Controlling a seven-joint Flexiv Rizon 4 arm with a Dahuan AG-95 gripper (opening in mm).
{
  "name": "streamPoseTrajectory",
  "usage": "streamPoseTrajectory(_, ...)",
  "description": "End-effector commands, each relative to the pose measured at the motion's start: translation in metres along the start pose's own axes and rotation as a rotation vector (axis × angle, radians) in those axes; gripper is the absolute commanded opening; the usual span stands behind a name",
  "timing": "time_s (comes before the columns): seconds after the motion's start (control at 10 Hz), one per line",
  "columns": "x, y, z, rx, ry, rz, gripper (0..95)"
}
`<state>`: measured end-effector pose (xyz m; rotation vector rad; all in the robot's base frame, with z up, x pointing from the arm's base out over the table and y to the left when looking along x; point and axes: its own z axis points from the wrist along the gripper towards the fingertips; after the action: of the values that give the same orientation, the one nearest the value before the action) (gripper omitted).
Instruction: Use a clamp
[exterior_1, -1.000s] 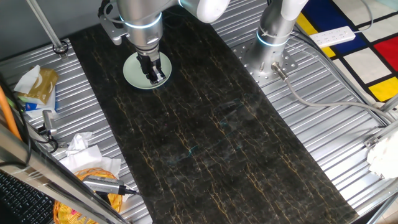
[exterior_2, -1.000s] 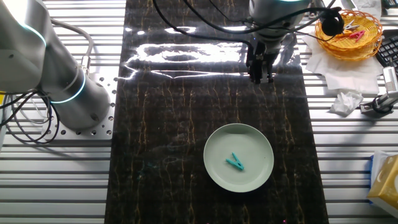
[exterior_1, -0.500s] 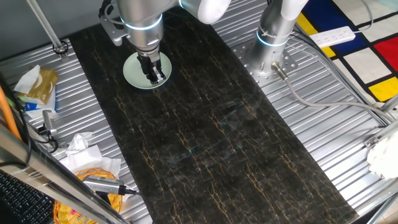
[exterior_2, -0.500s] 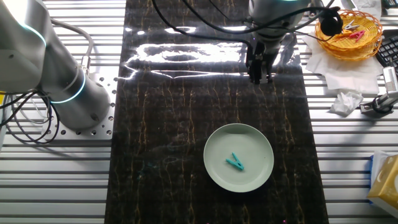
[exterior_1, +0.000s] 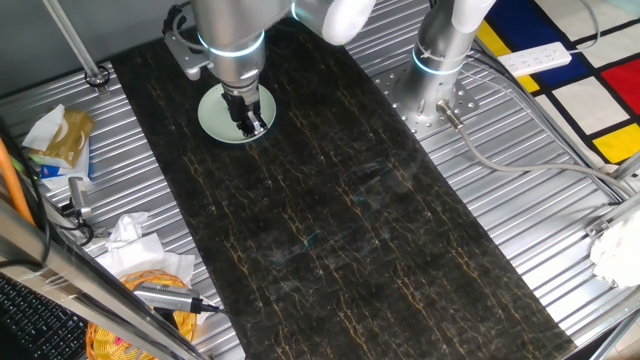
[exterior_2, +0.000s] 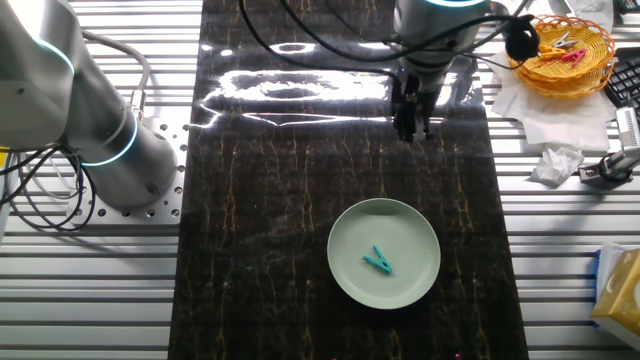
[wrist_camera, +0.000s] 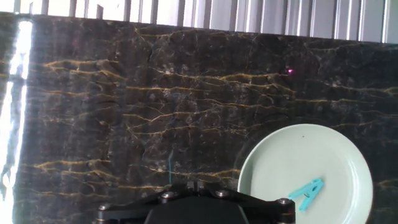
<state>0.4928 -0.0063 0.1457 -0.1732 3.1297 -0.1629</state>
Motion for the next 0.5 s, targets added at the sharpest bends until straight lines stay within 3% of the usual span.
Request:
streamPoseTrajectory(0.1,0.005,-0.001,0.01,0.021,0.0,-0.004,0.0)
streamPoseTrajectory(0.5,0.011,-0.009,0.024,0.059,0.008,-0.025,0.0)
